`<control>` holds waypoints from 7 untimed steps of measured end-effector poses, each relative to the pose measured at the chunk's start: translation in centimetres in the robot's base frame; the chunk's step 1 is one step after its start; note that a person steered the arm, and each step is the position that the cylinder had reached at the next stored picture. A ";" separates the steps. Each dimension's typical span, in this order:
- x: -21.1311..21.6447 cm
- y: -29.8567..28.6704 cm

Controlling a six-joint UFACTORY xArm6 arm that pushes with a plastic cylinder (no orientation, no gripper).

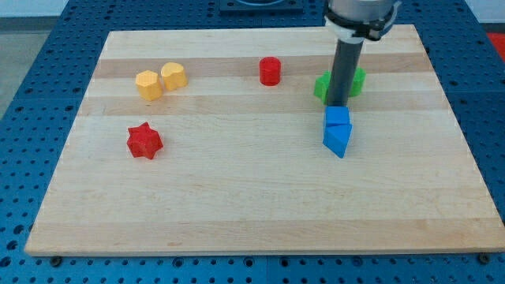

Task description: Push the red star into red circle

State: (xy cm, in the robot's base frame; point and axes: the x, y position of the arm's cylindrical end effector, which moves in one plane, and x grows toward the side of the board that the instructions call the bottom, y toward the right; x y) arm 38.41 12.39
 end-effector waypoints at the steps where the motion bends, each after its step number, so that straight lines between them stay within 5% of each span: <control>1: -1.4 0.3; 5: 4.5 -1.3; 7: 5.1 -10.2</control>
State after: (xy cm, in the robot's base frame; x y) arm 43.49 2.15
